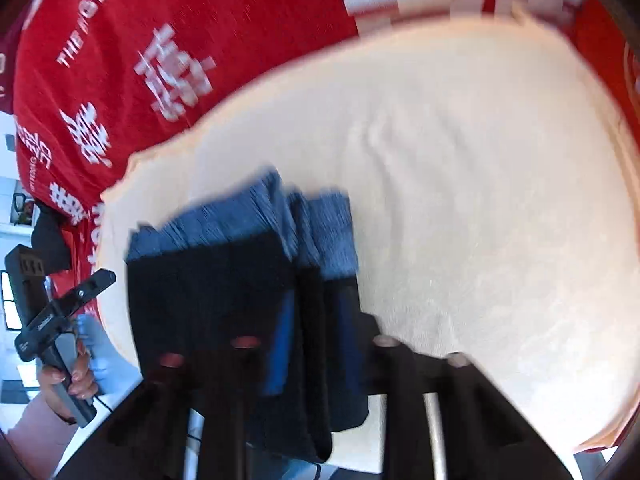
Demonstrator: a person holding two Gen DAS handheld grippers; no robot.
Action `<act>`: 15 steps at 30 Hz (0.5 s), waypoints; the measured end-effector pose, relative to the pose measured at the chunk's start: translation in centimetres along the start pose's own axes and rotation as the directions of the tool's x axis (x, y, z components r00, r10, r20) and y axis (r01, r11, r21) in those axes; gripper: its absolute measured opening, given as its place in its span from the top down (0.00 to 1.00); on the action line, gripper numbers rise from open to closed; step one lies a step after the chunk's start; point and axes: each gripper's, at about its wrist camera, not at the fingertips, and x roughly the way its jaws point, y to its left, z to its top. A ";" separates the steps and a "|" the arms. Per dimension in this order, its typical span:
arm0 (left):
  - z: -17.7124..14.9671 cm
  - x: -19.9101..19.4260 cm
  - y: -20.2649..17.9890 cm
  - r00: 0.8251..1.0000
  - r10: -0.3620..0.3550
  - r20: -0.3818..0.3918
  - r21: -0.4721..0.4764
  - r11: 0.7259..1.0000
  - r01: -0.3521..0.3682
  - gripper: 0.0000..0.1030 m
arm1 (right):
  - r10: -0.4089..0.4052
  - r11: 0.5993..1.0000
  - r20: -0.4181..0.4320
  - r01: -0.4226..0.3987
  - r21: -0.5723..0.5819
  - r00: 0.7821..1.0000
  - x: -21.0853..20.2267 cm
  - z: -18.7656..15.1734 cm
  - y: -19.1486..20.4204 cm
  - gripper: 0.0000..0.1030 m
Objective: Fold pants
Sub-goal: 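Lower the trouser stack onto the blanket center and open the right gripper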
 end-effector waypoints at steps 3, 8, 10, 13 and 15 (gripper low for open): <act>0.4 2.3 -1.6 0.999 -0.017 -0.029 0.034 0.999 0.018 0.10 | 0.047 0.999 0.030 -0.046 -0.016 0.998 -0.4 1.5 1.4 0.82; -0.5 6.9 -0.7 0.987 0.144 -0.075 0.039 0.989 -0.141 0.10 | -0.023 0.997 -0.035 0.020 -0.081 0.999 3.1 1.8 1.9 0.84; -1.0 7.3 0.8 0.989 0.117 -0.089 -0.011 0.993 -0.119 0.03 | -0.027 0.998 -0.036 0.024 -0.059 0.999 4.1 1.6 0.7 0.84; -1.1 6.8 1.1 0.986 0.132 -0.102 -0.041 0.990 -0.137 0.03 | 0.036 0.999 -0.033 -0.036 0.000 0.999 3.8 1.5 -0.5 0.84; -1.2 6.2 0.5 0.979 0.182 -0.098 -0.012 0.983 -0.184 0.03 | 0.015 1.000 -0.036 -0.016 -0.014 0.999 3.3 1.2 -0.2 0.79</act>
